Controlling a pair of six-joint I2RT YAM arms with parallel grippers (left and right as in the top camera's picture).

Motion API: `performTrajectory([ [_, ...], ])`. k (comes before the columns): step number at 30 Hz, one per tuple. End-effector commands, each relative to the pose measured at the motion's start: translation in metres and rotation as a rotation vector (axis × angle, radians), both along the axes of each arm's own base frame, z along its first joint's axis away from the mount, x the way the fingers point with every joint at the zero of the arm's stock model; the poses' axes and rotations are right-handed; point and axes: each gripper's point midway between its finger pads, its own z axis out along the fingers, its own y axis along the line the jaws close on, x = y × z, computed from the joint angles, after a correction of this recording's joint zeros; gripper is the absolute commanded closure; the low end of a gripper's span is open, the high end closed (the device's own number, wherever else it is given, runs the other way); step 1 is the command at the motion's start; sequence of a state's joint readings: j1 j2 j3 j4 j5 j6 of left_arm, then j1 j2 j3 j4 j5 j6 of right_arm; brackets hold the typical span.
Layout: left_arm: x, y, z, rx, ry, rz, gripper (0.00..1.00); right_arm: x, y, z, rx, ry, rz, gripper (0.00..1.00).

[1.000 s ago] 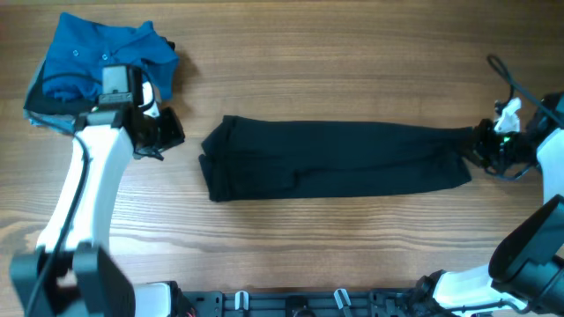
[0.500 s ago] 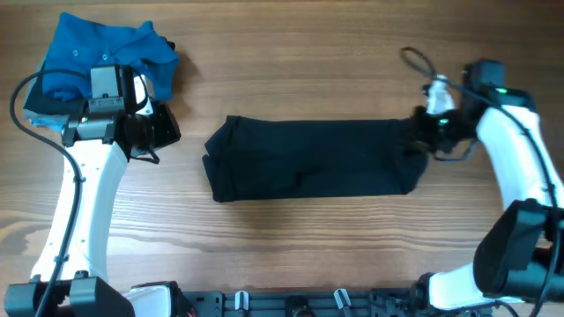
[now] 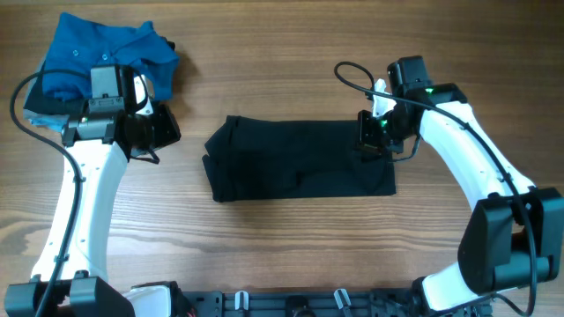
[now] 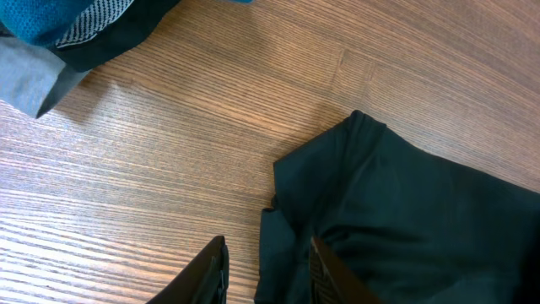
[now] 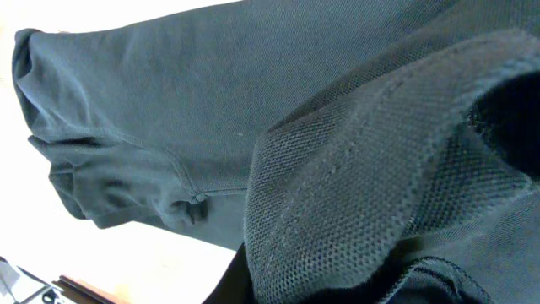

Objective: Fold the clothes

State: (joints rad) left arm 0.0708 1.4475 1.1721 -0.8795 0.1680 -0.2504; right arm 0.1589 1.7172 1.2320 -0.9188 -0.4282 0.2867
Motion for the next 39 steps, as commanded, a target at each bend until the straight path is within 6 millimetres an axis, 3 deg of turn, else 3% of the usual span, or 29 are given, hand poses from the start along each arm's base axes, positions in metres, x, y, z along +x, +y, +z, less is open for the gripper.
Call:
performTrajectory([
  [1, 0.003, 0.003, 0.005, 0.015, -0.017, -0.005, 0.68, 0.004, 0.006, 0.001, 0.007, 0.002, -0.009, 0.85],
  [3, 0.003, 0.003, 0.005, 0.015, -0.017, -0.005, 0.68, 0.002, 0.012, 0.004, 0.043, -0.004, 0.024, 0.83],
  [6, 0.003, 0.003, 0.005, 0.015, -0.017, -0.005, 0.68, 0.002, 0.019, 0.009, 0.082, -0.058, 0.128, 0.69],
  [10, 0.003, 0.003, 0.005, 0.015, -0.017, -0.005, 0.65, 0.009, -0.003, 0.012, -0.019, -0.124, 0.143, 0.67],
  [17, 0.003, 0.003, 0.005, 0.015, -0.017, -0.005, 0.64, 0.021, -0.050, 0.011, -0.166, -0.131, -0.010, 0.73],
  [19, 0.003, 0.003, 0.005, 0.015, -0.015, -0.005, 0.64, 0.025, -0.053, 0.004, -0.172, -0.122, -0.020, 0.90],
  [23, 0.003, 0.003, 0.004, 0.015, -0.013, -0.005, 0.66, 0.021, -0.049, -0.023, -0.172, -0.043, 0.000, 0.92],
  [27, 0.003, 0.003, 0.004, 0.015, -0.013, -0.005, 0.66, 0.012, -0.037, -0.052, -0.141, 0.052, 0.030, 0.92],
  [30, 0.003, 0.003, 0.004, 0.015, -0.013, -0.005, 0.66, 0.003, -0.014, -0.063, -0.044, 0.102, 0.093, 0.92],
  [33, 0.003, 0.003, 0.004, 0.015, -0.012, -0.005, 0.66, -0.014, 0.028, -0.052, 0.133, 0.094, 0.253, 0.96],
  [35, 0.003, 0.003, 0.004, 0.015, -0.012, -0.005, 0.67, -0.036, 0.066, -0.029, 0.299, 0.028, 0.467, 0.96],
  [37, 0.003, 0.003, 0.004, 0.015, -0.012, -0.005, 0.66, -0.055, 0.080, -0.019, 0.300, -0.010, 0.613, 0.96],
  [39, 0.003, 0.003, 0.004, 0.015, -0.012, -0.005, 0.66, -0.052, 0.072, -0.021, 0.180, -0.021, 0.609, 0.96],
])
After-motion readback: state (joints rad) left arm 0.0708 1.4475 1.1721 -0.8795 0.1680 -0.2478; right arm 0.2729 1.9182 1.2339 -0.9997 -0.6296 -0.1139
